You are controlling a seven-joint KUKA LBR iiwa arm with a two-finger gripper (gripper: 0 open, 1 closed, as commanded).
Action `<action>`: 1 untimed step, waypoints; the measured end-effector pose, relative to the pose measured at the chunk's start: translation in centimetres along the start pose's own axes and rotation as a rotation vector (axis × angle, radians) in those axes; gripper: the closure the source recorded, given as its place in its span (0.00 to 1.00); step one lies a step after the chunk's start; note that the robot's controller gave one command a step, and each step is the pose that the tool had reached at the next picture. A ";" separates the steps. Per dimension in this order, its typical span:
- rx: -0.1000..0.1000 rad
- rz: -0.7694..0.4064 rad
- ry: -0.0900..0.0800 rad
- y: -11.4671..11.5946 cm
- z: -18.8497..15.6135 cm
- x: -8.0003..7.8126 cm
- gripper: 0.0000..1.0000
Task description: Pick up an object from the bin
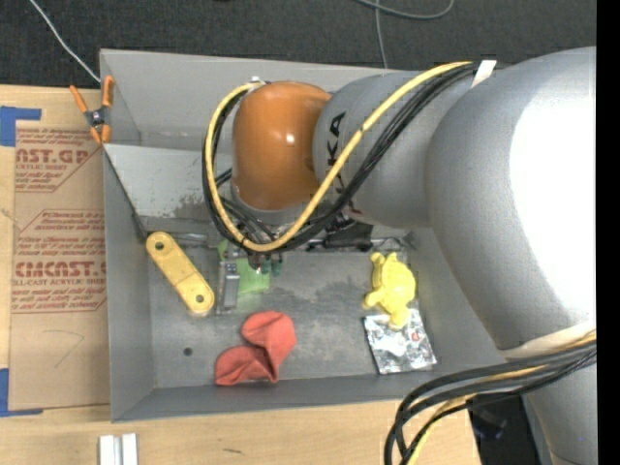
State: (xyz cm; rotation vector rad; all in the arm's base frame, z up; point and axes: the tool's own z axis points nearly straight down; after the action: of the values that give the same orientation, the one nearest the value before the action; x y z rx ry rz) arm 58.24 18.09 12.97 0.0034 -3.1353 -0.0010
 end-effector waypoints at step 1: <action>-0.001 0.002 -0.007 -0.1 -0.5 -0.2 0.00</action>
Offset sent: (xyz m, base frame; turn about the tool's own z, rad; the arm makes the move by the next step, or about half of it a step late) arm -0.0855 -0.0275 -0.0574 -0.1692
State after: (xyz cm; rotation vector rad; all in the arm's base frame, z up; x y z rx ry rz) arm 58.45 17.99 13.47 0.0006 -3.1427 -0.0029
